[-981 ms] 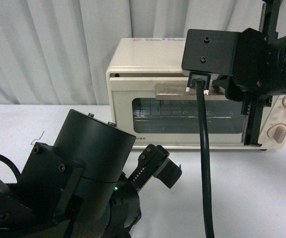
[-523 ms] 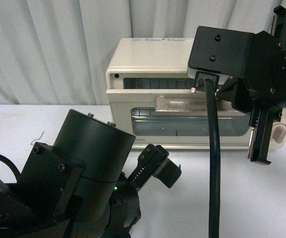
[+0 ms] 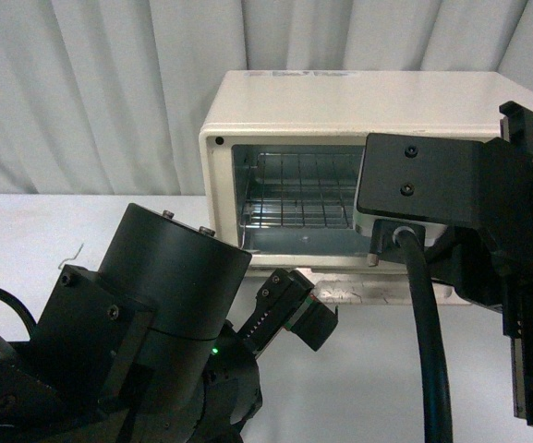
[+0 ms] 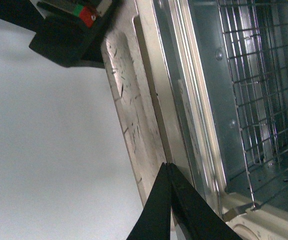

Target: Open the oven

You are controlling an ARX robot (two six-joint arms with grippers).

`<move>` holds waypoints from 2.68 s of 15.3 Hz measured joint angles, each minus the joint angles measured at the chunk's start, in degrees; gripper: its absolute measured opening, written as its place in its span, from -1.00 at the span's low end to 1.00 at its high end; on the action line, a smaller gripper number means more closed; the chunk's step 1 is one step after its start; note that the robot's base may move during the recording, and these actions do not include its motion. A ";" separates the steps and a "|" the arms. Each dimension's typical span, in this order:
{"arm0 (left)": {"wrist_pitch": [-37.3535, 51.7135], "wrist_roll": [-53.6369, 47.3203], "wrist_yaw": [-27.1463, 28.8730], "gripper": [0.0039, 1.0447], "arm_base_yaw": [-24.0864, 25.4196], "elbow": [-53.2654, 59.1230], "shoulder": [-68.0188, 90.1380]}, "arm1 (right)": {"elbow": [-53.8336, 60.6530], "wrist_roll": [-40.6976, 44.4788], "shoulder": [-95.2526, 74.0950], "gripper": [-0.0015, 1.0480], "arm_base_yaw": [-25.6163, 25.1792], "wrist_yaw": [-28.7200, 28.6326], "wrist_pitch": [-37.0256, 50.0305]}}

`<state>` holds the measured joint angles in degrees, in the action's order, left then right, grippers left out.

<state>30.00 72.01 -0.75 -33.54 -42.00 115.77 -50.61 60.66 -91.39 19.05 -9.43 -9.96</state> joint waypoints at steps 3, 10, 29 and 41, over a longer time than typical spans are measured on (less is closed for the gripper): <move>0.02 0.02 0.07 0.87 0.00 0.00 0.00 | -1.29 -0.11 3.21 -0.96 -1.14 -0.81 -1.95; 0.00 0.02 0.04 0.87 0.00 0.00 0.00 | -7.63 -0.11 9.94 -0.25 -4.87 -1.88 -2.21; 0.09 -0.02 0.17 0.87 0.00 0.11 0.00 | 37.70 -59.39 34.45 -0.96 -12.85 16.04 53.79; 0.09 -0.04 0.15 0.87 0.00 0.11 0.00 | 50.01 -59.80 68.74 -0.96 -19.06 9.44 32.28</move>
<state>30.09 71.96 -0.60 -33.54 -41.89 115.77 -0.60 0.86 -22.65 -0.01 0.01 22.33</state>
